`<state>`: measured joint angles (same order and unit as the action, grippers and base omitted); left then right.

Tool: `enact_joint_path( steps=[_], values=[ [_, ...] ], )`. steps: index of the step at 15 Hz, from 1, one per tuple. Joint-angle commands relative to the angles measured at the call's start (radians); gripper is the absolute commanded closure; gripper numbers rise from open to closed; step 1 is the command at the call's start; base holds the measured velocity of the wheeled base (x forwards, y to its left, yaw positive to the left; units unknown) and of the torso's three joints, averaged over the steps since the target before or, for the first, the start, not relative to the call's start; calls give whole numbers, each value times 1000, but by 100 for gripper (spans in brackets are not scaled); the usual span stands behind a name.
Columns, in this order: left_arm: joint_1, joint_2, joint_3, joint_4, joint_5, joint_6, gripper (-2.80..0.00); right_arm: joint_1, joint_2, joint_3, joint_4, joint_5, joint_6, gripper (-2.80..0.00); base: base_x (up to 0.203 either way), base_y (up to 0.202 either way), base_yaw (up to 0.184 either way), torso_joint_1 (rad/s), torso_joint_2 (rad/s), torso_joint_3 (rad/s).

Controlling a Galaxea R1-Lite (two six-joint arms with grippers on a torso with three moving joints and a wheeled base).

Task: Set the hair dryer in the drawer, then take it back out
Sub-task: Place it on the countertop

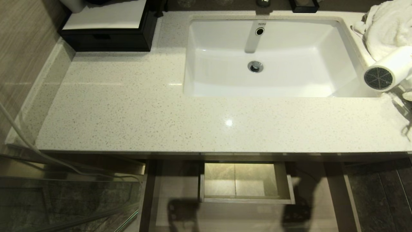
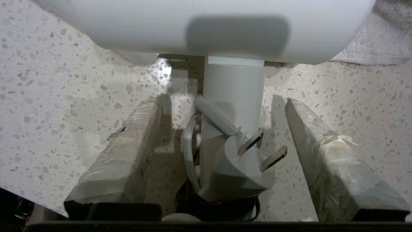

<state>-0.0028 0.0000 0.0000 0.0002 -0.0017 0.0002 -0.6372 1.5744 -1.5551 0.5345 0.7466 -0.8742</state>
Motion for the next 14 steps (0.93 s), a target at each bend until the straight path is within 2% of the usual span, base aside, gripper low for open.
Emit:
enact_joint_path(
  steps=[1, 2, 4, 7, 10, 14],
  values=[
    [0, 0, 0, 0, -1, 0, 0, -25, -103, 52, 1, 18, -3, -280, 0, 0, 0, 0, 0, 0],
    [0, 0, 1, 0, 0, 0, 0, -38, -142, 81, 2, 32, -5, 0, 0, 0, 0, 0, 0, 0],
    [1, 0, 1, 0, 0, 0, 0, -48, -214, 138, 3, 35, -9, 0, 0, 0, 0, 0, 0, 0],
    [0, 0, 1, 0, 0, 0, 0, -49, -346, 245, 3, -7, -1, 0, 0, 0, 0, 0, 0, 0],
    [1, 0, 0, 0, 0, 0, 0, -43, -431, 325, -3, -123, 110, 0, 0, 0, 0, 0, 0, 0],
    [1, 0, 0, 1, 0, 0, 0, -32, -479, 361, 3, -133, 119, 0, 0, 0, 0, 0, 0, 0]
  ],
)
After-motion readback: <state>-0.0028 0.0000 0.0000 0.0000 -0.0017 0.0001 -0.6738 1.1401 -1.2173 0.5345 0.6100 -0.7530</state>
